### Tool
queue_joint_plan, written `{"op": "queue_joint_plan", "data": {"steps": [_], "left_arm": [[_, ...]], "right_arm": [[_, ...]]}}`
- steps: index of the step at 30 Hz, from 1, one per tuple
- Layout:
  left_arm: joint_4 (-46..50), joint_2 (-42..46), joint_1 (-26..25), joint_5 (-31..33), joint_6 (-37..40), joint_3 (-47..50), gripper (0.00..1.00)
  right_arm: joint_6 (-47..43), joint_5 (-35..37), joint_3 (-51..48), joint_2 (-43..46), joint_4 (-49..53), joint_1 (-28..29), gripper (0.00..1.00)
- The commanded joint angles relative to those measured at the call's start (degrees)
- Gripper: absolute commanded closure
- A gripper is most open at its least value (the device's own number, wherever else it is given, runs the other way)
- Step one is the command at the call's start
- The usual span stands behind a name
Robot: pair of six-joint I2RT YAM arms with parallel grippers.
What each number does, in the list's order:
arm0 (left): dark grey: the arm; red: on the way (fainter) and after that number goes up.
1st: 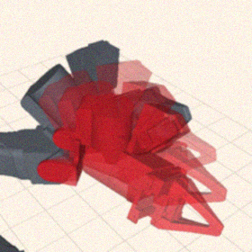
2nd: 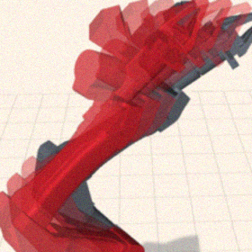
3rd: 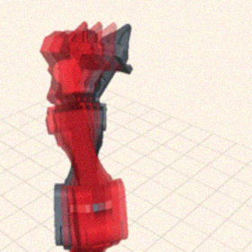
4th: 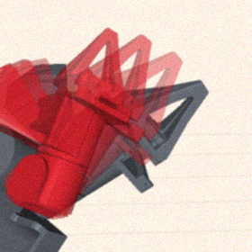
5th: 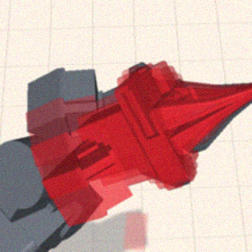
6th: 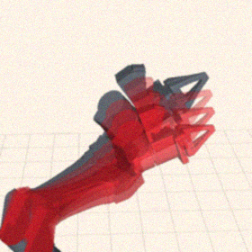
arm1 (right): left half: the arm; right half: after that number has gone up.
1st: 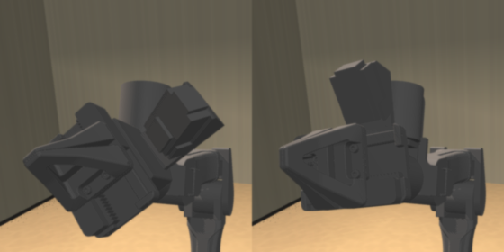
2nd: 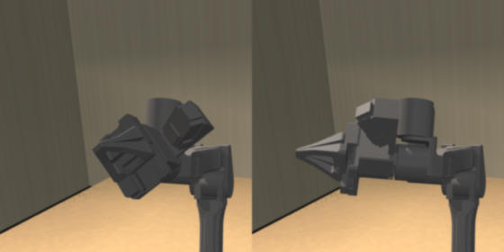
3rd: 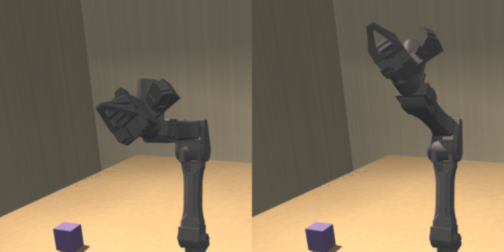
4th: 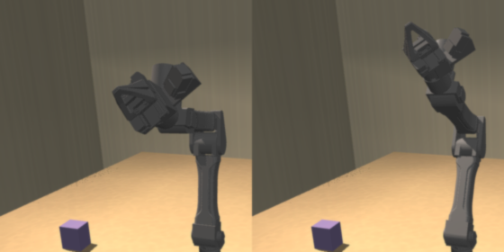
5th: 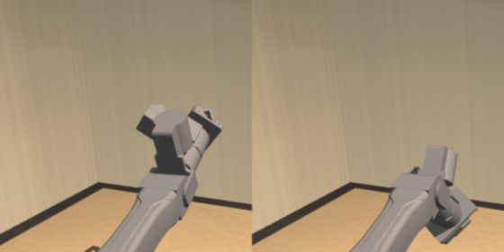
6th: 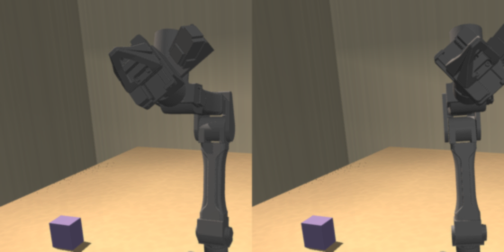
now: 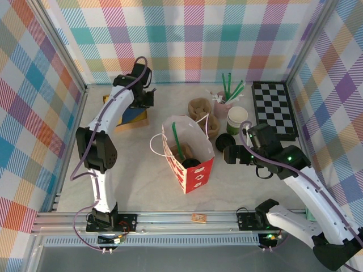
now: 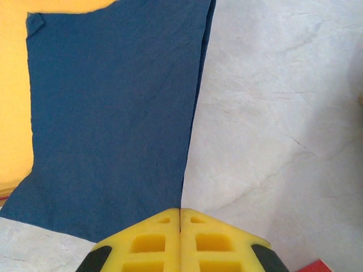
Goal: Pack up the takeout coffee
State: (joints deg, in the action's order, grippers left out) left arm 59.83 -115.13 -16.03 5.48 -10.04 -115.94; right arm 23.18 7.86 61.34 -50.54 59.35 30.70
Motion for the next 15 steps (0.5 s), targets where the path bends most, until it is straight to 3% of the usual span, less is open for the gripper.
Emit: {"op": "queue_joint_plan", "data": {"steps": [1, 7, 15], "left_arm": [[0.3, 4.4, 0.6, -3.3, -1.9, 1.0, 1.0], [-1.3, 7.0, 2.8, -5.9, -4.0, 4.0, 1.0], [-7.3, 9.5, 10.5, -10.3, -6.5, 14.9, 1.0]], "right_arm": [[0.7, -0.1, 1.5, 1.1, 1.4, -0.4, 0.01], [0.9, -0.3, 1.7, 1.6, 1.9, -0.4, 0.02], [1.4, -0.8, 1.1, 1.5, 1.5, -0.4, 0.02]]}}
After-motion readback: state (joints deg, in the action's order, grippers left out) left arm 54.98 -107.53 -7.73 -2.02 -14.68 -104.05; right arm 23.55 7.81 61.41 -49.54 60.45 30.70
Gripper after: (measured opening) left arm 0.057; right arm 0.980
